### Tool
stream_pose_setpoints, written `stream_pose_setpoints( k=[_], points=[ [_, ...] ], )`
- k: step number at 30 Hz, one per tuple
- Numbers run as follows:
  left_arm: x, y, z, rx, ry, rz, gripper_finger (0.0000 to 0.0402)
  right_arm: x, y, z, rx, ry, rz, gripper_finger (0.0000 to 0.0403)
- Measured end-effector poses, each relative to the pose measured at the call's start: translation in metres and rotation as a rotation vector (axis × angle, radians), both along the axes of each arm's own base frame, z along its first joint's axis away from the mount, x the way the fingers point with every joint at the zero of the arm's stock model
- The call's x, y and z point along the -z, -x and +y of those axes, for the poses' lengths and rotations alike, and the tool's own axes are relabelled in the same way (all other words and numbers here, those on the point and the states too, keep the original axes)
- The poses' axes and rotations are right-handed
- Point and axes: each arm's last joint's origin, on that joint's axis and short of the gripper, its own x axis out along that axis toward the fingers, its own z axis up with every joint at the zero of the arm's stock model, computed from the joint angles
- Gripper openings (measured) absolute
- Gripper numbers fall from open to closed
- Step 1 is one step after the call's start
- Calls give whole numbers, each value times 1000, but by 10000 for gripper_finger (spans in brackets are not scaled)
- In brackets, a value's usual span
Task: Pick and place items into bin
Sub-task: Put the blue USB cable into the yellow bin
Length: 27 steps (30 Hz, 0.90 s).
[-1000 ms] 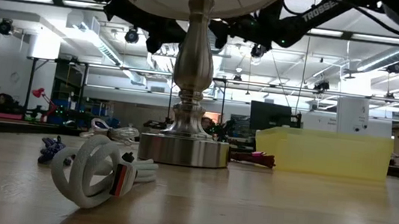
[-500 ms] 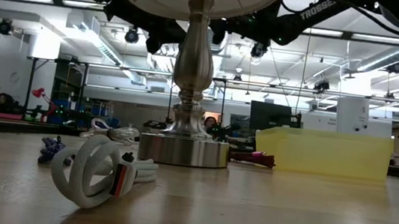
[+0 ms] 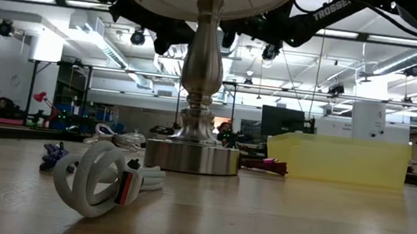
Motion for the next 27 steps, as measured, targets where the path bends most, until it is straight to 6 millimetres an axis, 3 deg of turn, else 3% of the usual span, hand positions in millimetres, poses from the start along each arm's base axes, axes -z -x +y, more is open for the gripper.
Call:
stream_pose_setpoints(
  k=[6,15,27],
  points=[
    [0,0,-1,23,2,-4,13,0,0,1,-33,7,4,19],
    [0,0,0,19,6,-8,36,-2,7,-5,-23,-30,16,15],
    [-3,2,-2,19,-1,-16,122,-18,49,-24,-137,-32,68,13]
  ],
)
